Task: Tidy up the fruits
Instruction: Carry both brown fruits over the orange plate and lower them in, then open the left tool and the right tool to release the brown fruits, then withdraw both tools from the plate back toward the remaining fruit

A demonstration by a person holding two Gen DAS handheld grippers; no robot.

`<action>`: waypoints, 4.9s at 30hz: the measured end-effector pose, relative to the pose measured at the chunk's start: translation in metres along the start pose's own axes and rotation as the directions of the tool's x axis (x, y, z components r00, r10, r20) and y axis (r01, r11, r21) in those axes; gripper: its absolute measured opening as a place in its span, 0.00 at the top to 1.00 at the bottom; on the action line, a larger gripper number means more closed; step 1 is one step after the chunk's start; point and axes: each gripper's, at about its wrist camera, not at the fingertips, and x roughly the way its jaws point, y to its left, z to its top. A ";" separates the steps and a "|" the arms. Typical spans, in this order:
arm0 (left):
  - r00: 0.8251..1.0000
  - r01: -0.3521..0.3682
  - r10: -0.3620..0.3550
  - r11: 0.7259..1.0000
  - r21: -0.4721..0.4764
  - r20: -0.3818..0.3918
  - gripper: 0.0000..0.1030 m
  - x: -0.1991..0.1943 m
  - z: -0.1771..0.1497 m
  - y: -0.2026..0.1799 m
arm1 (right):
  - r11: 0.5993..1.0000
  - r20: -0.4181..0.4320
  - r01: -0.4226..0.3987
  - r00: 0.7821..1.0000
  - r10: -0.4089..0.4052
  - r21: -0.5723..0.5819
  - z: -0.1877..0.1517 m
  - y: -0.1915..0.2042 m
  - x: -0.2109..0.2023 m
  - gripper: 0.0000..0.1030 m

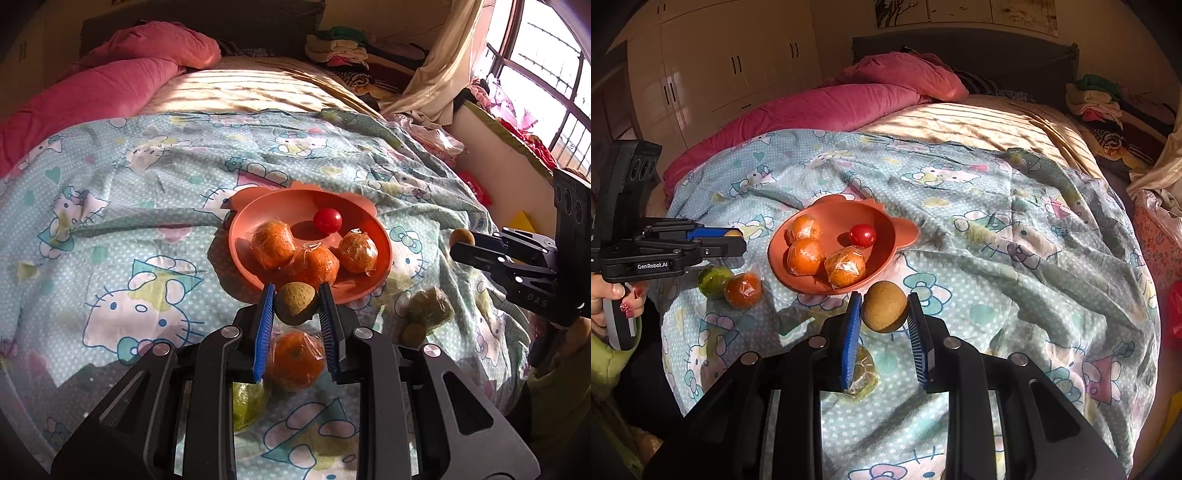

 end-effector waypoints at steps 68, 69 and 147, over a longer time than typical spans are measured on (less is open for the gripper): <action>0.995 0.013 -0.014 1.000 -0.012 -0.095 0.84 0.072 0.024 0.020 | 0.998 -0.160 0.038 0.986 -0.047 -0.056 0.053 0.016 0.116 0.76; 0.995 0.013 -0.014 1.000 -0.011 -0.096 0.84 0.073 0.024 0.020 | 0.998 -0.157 0.038 0.986 -0.047 -0.055 0.053 0.016 0.115 0.76; 0.997 -0.032 0.036 0.998 -0.053 0.073 0.10 -0.001 0.033 0.032 | 0.994 0.073 0.104 0.992 -0.106 0.022 0.034 0.027 0.013 0.12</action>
